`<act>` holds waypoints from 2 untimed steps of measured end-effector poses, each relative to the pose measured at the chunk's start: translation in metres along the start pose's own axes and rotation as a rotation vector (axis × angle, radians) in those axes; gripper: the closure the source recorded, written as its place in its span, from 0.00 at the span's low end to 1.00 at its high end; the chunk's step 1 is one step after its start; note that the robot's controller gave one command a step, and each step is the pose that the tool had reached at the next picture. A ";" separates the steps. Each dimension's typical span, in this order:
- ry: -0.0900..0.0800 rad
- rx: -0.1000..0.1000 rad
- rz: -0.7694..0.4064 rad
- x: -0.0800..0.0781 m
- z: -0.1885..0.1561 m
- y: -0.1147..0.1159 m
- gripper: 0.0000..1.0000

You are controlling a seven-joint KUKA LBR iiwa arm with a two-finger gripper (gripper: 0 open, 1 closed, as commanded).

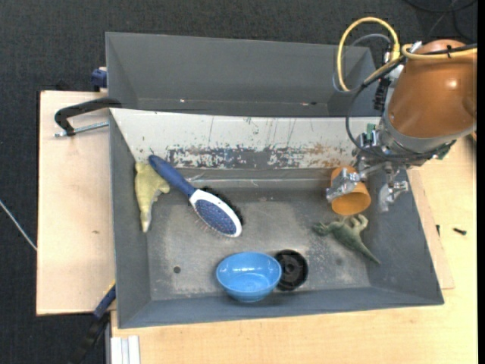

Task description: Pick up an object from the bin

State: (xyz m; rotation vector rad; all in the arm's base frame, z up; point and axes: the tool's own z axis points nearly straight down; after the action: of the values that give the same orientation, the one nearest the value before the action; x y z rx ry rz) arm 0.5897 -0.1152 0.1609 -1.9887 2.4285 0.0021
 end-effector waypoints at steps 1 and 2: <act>-0.006 0.000 0.163 0.013 0.078 -0.009 0.00; -0.016 0.000 0.155 0.006 0.077 -0.009 1.00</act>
Offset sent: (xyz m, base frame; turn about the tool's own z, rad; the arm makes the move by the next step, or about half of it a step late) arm 0.0037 -0.0196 -0.0814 0.1588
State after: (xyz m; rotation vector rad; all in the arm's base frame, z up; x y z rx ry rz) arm 0.5977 -0.1227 0.0843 -1.7874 2.5651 0.0185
